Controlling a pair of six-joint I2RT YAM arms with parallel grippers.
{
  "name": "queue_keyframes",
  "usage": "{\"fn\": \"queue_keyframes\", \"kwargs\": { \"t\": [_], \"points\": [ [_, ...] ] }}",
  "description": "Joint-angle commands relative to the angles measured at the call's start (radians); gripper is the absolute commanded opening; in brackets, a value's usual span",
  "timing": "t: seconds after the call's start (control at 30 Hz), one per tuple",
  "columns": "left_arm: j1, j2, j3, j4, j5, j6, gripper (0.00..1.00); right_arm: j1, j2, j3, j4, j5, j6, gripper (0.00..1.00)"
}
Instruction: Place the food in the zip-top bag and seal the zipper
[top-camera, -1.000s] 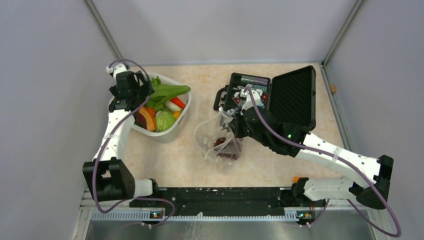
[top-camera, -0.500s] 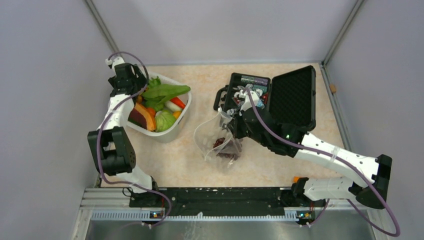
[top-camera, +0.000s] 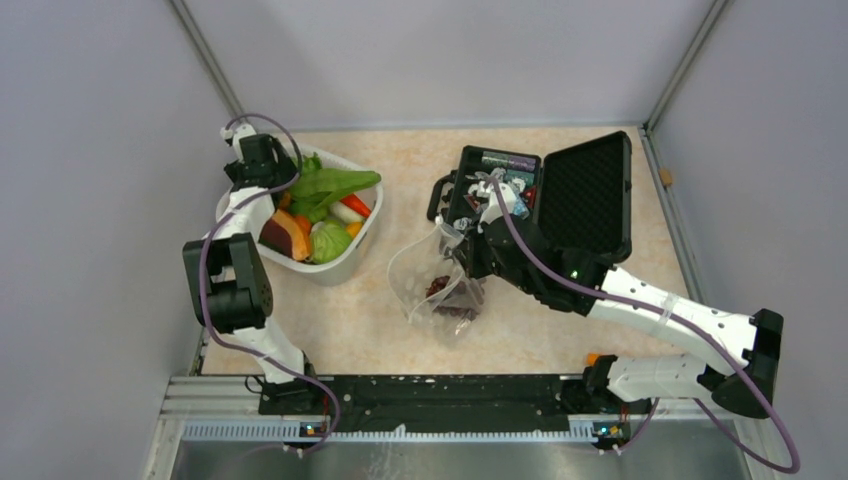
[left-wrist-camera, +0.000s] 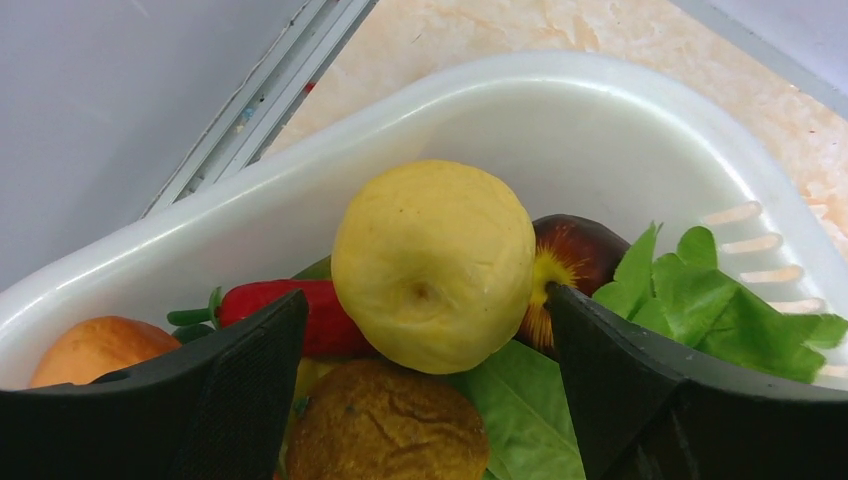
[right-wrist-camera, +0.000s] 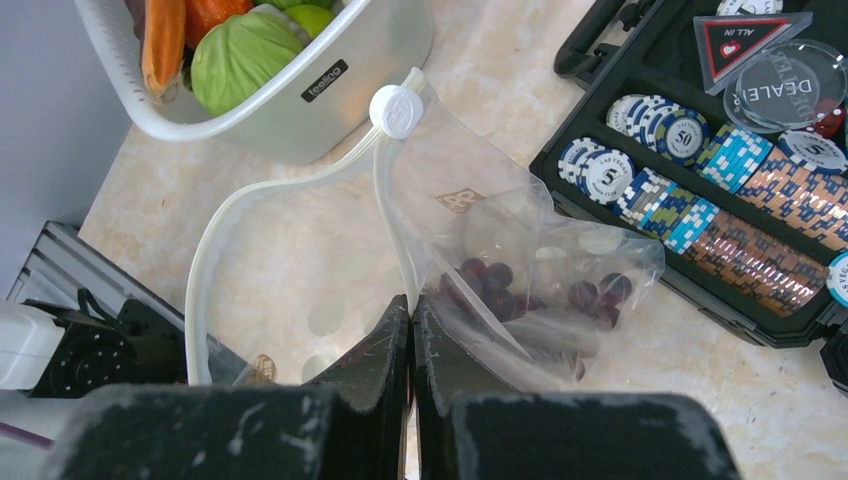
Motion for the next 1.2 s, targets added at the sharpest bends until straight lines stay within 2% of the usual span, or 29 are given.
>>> {"fn": "queue_keyframes", "kwargs": {
  "t": [0.0,0.07,0.2,0.27,0.33,0.37,0.47,0.57,0.73,1.0,1.17],
  "points": [
    [0.005,0.044,0.024,0.030,-0.055,0.037,0.90,0.012,-0.015,-0.001,0.047,-0.016,-0.012,0.00],
    [0.005,0.059,0.038,0.024,-0.064,0.050,0.85,0.013,-0.015,-0.003,0.056,-0.024,-0.011,0.00],
    [0.005,0.029,-0.012,0.089,-0.077,0.029,0.64,0.013,-0.013,-0.004,0.060,-0.034,-0.008,0.00],
    [0.005,-0.004,-0.046,0.156,-0.051,0.030,0.50,0.012,-0.014,-0.005,0.059,-0.033,-0.003,0.01],
    [0.005,-0.049,-0.060,0.166,-0.028,0.019,0.32,0.012,-0.018,-0.009,0.061,-0.032,-0.001,0.00],
    [0.005,-0.072,-0.068,0.168,-0.021,0.012,0.27,0.013,-0.019,-0.010,0.061,-0.032,0.000,0.00],
    [0.005,-0.133,-0.104,0.196,-0.010,0.000,0.27,0.013,-0.021,-0.010,0.058,-0.029,0.000,0.00],
    [0.006,-0.171,-0.100,0.163,0.016,-0.004,0.22,0.012,-0.024,-0.010,0.059,-0.026,-0.002,0.00],
    [0.005,-0.255,-0.128,0.083,0.172,-0.051,0.20,0.013,-0.025,-0.011,0.063,-0.025,-0.003,0.01],
    [0.005,-0.510,-0.233,0.035,0.555,-0.115,0.20,0.013,-0.023,-0.012,0.067,-0.014,-0.008,0.01],
    [-0.025,-0.666,-0.236,0.013,0.945,-0.167,0.23,0.013,-0.021,-0.026,0.099,-0.006,-0.003,0.01]
  ]
}}
